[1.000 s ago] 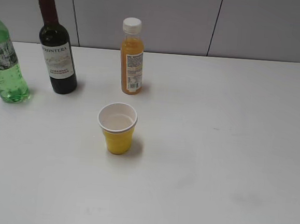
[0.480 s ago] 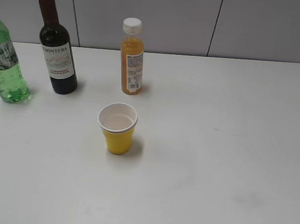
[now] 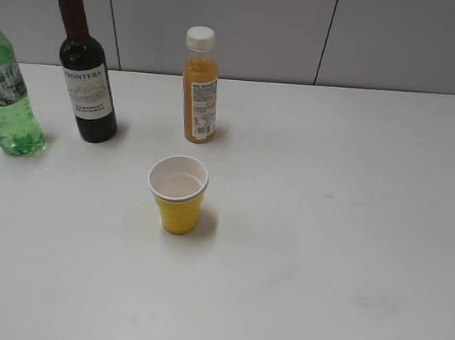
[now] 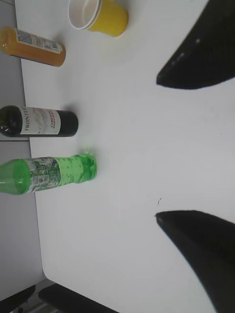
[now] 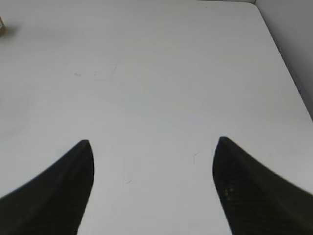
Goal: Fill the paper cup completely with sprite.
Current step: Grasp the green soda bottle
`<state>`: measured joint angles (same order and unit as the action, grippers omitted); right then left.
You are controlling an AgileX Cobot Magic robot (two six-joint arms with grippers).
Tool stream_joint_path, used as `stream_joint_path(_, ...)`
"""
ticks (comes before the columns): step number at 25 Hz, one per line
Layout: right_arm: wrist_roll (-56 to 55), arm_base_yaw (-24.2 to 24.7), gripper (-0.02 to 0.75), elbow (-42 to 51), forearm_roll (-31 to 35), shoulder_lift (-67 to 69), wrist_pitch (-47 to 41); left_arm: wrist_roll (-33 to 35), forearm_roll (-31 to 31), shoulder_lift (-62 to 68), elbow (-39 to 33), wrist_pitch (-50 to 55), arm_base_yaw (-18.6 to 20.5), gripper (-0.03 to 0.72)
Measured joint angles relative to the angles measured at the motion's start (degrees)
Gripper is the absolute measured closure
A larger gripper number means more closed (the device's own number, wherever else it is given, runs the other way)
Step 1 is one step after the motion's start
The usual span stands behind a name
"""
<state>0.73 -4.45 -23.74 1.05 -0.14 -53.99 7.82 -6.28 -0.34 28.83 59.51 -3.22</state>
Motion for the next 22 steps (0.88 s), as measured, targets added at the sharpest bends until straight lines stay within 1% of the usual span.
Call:
stream_joint_path(5,0.0,0.0,0.153,0.0,0.0,0.0,0.0,0.0,0.1,0.0,0.4,-1.1,0.0,0.100)
stream_joint_path(10,0.0,0.0,0.153,0.0,0.0,0.0,0.0,0.0,1.5,0.3,1.2,-11.0,0.0,0.100)
stream_joint_path(14,0.0,0.0,0.153,0.0,0.0,0.0,0.0,0.0,2.4,4.8,0.6,-17.6,0.0,0.100)
stream_joint_path(16,0.0,0.0,0.153,0.0,0.0,0.0,0.0,0.0,2.5,7.3,-1.2,-22.6,0.0,0.100)
stream_joint_path(22,-0.1,0.0,0.153,0.0,0.0,0.0,0.0,0.0,2.5,14.0,-8.0,-44.9,0.0,0.100)
